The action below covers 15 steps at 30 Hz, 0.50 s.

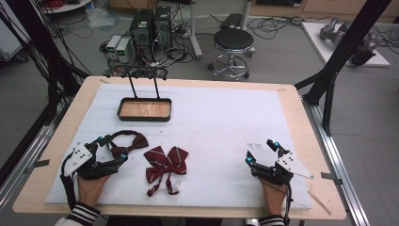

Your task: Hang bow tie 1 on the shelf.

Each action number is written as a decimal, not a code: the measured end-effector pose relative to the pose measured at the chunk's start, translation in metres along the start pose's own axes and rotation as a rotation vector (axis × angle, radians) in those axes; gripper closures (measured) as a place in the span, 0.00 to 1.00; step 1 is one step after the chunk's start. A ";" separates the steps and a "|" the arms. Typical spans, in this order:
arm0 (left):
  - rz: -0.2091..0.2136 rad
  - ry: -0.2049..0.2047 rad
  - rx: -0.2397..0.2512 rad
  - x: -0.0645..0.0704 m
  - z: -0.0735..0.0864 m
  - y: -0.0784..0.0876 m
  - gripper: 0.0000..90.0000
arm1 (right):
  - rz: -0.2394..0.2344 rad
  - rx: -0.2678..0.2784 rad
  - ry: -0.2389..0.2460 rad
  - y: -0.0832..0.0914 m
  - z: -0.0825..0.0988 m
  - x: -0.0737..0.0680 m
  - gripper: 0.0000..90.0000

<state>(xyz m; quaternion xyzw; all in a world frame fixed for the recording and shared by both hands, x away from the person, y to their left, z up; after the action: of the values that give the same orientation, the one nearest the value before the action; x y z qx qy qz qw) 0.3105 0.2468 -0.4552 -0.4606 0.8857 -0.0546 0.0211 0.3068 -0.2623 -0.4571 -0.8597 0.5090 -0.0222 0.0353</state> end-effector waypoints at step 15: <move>0.001 -0.005 0.004 0.000 0.000 0.000 0.17 | -0.002 0.001 -0.007 0.000 0.000 0.001 0.12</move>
<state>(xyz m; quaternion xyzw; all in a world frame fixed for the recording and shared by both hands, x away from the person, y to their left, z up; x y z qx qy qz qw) 0.3099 0.2466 -0.4549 -0.4603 0.8857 -0.0554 0.0242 0.3070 -0.2632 -0.4572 -0.8604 0.5079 -0.0195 0.0375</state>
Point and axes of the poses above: each handheld gripper's, and its own axes: y roughly backward along the jaws, z roughly out of its underside, x roughly to its right, the point moved 5 cm from there along -y, roughly forward along the jaws, and after that the axes turned 9 degrees about x, right-handed, at the moved point
